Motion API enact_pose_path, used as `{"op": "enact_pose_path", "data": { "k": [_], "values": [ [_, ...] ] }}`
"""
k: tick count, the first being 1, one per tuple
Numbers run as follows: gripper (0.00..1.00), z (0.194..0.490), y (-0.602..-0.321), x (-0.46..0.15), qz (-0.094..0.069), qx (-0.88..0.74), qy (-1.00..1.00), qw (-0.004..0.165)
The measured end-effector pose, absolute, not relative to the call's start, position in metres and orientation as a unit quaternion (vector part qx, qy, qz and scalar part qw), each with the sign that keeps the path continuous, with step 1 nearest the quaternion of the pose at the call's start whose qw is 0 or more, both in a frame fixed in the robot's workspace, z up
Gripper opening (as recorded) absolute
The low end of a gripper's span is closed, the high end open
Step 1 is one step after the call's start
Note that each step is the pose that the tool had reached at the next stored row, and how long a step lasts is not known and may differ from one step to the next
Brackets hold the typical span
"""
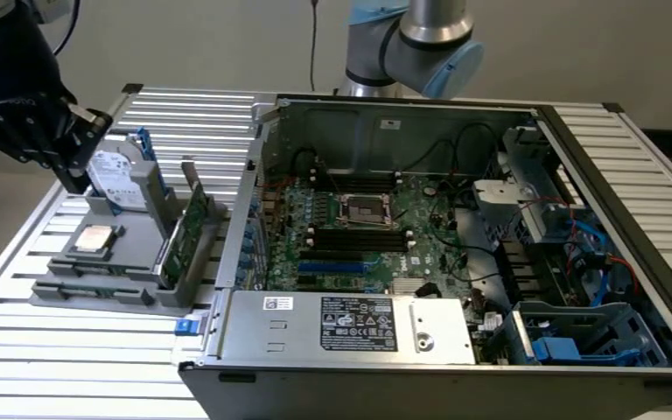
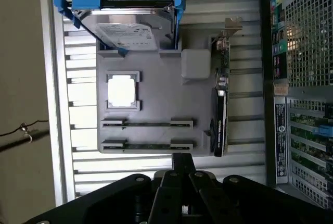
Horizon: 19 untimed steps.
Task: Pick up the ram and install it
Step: 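Reach for the ram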
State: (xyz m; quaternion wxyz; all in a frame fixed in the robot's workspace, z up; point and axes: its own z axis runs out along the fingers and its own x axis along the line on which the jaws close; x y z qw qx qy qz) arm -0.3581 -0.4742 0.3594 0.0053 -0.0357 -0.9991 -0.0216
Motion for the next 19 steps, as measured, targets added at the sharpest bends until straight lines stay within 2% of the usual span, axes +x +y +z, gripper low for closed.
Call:
{"op": "enact_pose_path", "data": {
  "k": [6,19],
  "values": [
    [0.11,0.351,-0.484,-0.365,-0.021,-0.036,-0.999,0.01],
    [0.11,0.336,-0.485,-0.37,-0.02,0.007,-1.0,0.012]
  ]
}}
